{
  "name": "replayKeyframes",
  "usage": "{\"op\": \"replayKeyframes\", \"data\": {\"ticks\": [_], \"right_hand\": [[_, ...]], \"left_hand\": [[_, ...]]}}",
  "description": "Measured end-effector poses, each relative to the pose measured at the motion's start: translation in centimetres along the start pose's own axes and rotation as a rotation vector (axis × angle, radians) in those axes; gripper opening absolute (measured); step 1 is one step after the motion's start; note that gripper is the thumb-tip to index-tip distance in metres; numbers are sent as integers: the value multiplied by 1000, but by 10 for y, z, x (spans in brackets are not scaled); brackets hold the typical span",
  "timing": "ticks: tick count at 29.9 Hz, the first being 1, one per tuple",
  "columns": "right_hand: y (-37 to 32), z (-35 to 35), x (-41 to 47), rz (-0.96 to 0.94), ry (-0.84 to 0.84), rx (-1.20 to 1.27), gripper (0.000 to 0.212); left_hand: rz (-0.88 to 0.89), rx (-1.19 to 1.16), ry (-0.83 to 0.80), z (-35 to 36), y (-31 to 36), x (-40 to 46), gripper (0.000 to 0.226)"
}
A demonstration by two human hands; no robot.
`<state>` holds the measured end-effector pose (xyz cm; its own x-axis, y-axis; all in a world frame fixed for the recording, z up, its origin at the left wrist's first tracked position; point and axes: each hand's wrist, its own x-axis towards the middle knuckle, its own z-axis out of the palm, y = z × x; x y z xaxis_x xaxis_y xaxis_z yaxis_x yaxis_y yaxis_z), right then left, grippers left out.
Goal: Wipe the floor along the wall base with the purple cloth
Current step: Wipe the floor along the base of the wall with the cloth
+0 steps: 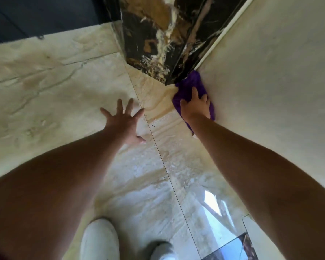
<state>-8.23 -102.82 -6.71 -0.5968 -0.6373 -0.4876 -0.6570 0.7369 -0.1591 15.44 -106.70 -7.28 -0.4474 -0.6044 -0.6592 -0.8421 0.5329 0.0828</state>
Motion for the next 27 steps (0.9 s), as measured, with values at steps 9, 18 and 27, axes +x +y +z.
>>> {"op": "replayKeyframes", "data": {"ticks": [9,18,27], "right_hand": [[-13,70,34,-8,343,94,72],[0,44,35,-166,330,77,60],[40,14,32,-422,85,-214,73]], "left_hand": [[0,-71,103,31,-45,32,135],[-41,-48,29,27,-40,34,138],[-123,-38,28,-15,-63,32,138]]}}
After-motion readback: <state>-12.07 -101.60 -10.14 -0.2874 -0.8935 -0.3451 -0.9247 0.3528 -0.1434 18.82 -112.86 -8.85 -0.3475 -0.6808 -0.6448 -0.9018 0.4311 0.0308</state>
